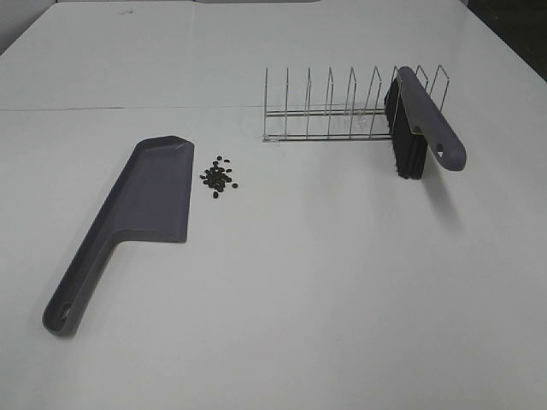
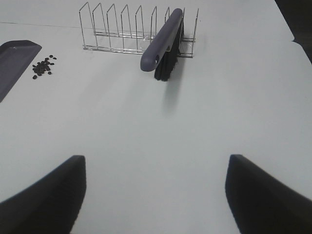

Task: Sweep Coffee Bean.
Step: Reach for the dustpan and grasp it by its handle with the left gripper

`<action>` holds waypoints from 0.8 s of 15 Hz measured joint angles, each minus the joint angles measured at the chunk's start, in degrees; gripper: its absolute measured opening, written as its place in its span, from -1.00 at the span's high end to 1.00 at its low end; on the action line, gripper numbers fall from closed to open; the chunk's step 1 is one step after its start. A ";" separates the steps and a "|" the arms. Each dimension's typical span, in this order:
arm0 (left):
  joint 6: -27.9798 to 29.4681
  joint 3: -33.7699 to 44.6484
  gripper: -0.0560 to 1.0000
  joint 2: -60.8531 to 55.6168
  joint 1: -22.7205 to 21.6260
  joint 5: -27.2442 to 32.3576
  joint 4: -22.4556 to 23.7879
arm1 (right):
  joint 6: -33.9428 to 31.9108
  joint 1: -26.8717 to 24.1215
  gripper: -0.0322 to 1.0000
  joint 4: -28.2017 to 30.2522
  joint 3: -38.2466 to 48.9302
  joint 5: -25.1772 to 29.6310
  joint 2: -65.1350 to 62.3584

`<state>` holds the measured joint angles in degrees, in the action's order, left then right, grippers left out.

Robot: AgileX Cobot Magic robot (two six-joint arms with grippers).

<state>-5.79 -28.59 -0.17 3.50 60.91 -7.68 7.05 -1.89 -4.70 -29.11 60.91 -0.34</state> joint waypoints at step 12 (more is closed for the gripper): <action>0.00 -6.19 -0.62 26.99 0.00 -9.11 -3.04 | 0.00 0.00 -0.36 0.00 0.00 0.00 0.00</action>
<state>-5.79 -34.78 26.81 3.50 51.80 -10.71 7.05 -1.89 -4.70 -29.11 60.91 -0.34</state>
